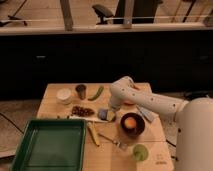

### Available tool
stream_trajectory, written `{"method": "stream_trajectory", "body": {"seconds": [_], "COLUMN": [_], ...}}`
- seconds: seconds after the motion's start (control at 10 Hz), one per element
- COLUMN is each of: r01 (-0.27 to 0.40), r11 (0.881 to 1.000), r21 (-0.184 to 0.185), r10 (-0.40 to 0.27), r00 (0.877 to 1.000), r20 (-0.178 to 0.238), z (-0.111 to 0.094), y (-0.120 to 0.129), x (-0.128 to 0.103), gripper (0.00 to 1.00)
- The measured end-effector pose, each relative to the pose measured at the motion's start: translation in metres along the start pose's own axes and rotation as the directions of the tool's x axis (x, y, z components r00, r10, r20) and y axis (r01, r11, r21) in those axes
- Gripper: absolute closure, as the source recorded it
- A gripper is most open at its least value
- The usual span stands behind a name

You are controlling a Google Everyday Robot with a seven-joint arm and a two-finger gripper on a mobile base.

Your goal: Wipe tray with sponge

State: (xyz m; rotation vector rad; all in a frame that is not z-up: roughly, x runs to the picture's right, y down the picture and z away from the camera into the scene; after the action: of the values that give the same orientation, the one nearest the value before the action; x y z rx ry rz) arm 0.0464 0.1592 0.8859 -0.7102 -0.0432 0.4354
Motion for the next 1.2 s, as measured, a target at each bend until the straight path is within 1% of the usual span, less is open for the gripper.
{"method": "stream_trajectory", "body": {"seconds": [0.2,0.3,0.4,0.5,0.6,0.7,0.8,1.0,1.1,1.2], "r01": [0.001,0.002,0.009,0.021,0.033,0.049,0.075,0.130,0.166,0.212], "r11": [1.000,1.000,1.000,1.000,0.999,0.999,0.997,0.991,0.986,0.977], "r21": [-0.001,0.000,0.000,0.001,0.001,0.002,0.004,-0.004,-0.012,-0.023], "r10": [-0.001,-0.002,-0.009,-0.021,-0.033,-0.049,-0.075,-0.130,-0.166,-0.211], "r00": [1.000,1.000,1.000,1.000,0.999,0.999,0.997,0.991,0.986,0.977], "r20": [-0.001,-0.001,0.000,-0.001,0.001,0.005,0.012,0.014,0.020,0.025], "z": [0.000,0.001,0.000,-0.004,-0.007,-0.011,-0.018,-0.026,-0.031,-0.036], "y": [0.000,0.001,0.001,0.003,0.003,0.004,0.005,0.009,0.012,0.017], "x": [0.000,0.001,0.000,-0.002,-0.004,-0.007,-0.013,-0.024,-0.032,-0.042], "gripper": [0.69,0.71,0.79,0.90,0.97,1.00,1.00,1.00,1.00,1.00]}}
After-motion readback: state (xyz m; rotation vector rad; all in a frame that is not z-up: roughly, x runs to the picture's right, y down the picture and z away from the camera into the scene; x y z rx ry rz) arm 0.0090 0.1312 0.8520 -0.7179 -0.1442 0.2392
